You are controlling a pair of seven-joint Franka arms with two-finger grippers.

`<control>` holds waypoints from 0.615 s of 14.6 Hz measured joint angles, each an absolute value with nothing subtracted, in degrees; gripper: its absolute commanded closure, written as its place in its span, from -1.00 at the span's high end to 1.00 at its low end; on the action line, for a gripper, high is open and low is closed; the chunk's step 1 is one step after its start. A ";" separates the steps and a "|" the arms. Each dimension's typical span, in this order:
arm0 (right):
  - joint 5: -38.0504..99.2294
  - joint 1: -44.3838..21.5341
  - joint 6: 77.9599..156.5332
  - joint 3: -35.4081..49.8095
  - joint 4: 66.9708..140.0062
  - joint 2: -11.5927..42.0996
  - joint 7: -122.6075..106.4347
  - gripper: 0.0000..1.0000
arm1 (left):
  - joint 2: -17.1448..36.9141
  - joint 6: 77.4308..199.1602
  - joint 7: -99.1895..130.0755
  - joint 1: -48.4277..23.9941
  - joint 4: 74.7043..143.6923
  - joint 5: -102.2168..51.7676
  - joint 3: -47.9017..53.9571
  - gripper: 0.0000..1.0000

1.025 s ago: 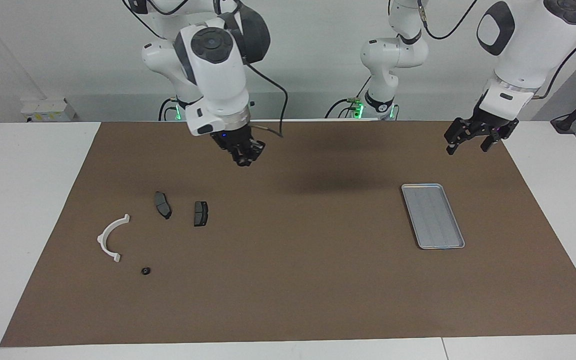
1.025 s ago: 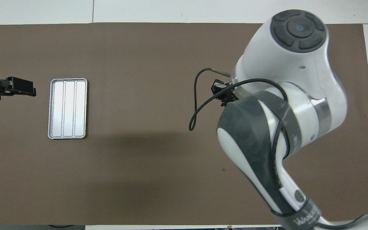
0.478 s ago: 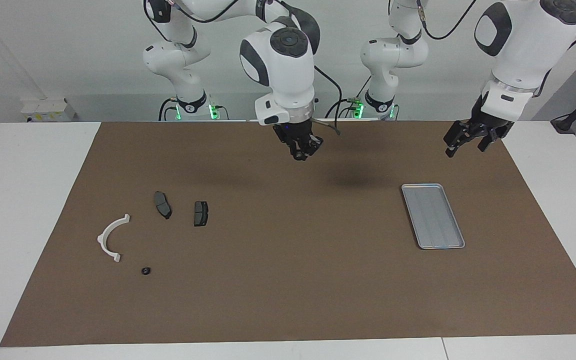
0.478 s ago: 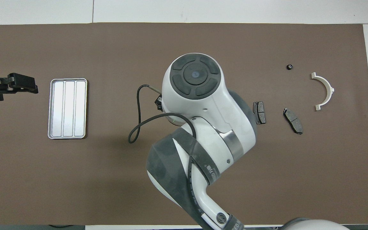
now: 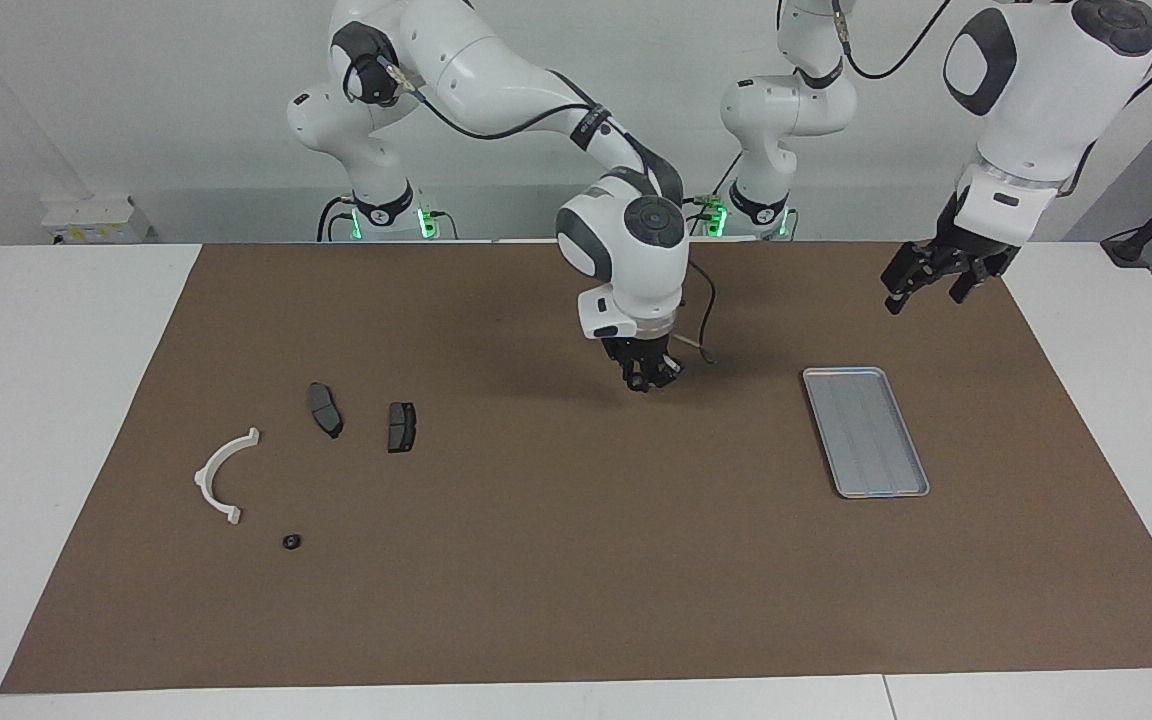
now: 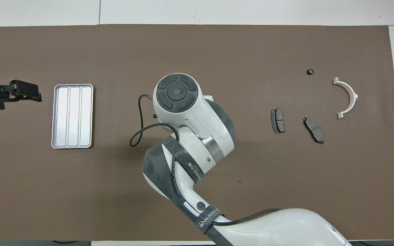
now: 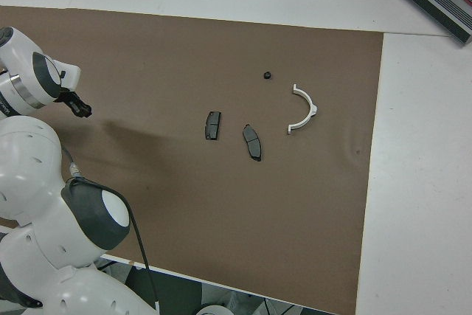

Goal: Pick bearing gear from pile to tray
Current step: 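Carry the bearing gear with the right gripper toward the table center, then set the gear down with the right gripper while the left gripper approaches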

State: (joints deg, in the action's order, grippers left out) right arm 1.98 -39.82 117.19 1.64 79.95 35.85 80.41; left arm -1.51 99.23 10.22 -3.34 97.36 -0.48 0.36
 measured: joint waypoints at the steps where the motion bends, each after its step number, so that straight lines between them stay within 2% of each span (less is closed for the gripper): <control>1: 1.87 -39.77 118.32 1.47 79.87 36.53 80.42 -1.00 | -1.54 99.22 10.34 -3.64 97.40 -0.48 0.40 1.00; 9: 1.18 -39.43 126.01 0.99 82.55 38.49 80.42 -1.00 | -3.25 99.36 10.91 -6.96 102.17 -0.48 0.63 1.00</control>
